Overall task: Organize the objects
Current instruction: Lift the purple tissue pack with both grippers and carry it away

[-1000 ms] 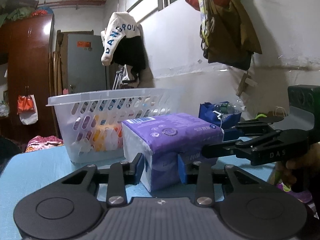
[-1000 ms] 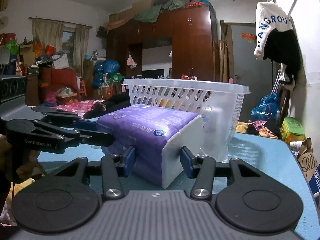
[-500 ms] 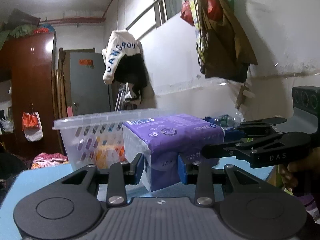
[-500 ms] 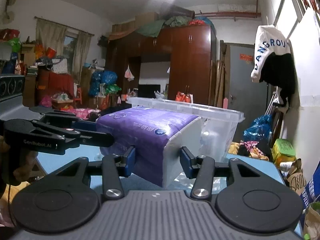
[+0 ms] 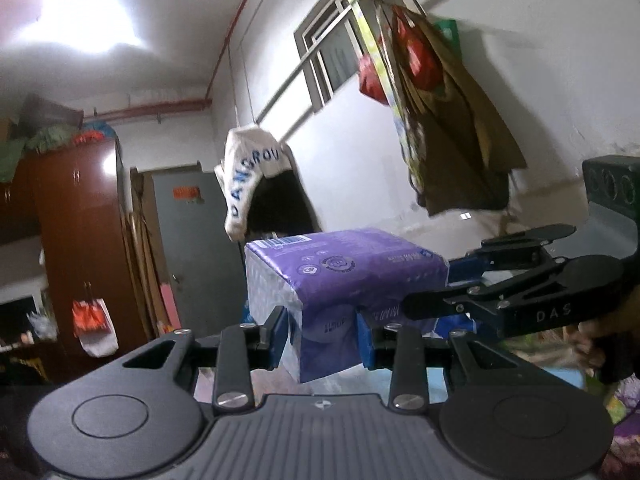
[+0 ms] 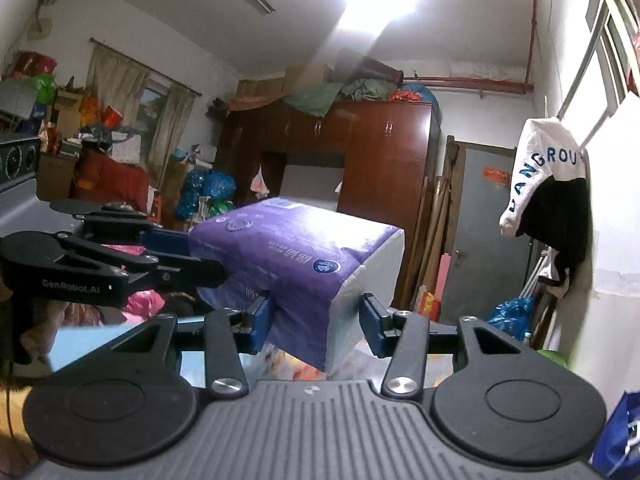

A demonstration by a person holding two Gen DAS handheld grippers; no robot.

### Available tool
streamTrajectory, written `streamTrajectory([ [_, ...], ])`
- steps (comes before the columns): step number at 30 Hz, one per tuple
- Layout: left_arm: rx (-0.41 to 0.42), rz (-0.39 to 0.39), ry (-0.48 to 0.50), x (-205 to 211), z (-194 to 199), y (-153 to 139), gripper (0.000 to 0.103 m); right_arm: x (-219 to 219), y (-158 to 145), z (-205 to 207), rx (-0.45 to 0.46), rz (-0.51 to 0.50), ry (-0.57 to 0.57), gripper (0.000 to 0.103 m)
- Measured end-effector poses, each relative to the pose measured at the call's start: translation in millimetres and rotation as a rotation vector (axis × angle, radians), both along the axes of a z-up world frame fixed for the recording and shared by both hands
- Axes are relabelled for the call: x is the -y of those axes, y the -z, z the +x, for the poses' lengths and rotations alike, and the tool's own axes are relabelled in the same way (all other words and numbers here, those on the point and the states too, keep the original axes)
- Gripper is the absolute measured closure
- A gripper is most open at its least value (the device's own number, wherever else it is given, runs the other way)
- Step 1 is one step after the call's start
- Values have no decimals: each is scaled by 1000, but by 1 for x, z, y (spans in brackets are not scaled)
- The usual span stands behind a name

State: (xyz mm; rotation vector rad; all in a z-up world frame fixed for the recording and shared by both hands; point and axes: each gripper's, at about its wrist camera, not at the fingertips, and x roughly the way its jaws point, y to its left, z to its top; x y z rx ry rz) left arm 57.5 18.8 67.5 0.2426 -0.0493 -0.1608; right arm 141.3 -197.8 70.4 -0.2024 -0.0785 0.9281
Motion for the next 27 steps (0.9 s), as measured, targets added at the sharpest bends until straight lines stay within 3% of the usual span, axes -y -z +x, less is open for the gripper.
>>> streamTrajectory([
  [6,30,40,-38,-2,23,-44,64,-16,-27,29,-32,-11,-2,52],
  [11,-19,7,-55,-17,63,-60,64,-34,-26,55,-89,-63,25,52],
  [20,-206,-58,-98,-56,142,-34,63,-76,7,99,-233,-198,74,52],
  [27,-313,-110,-122,-76,175,-15,62,-88,15,111,-314,-246,102,52],
])
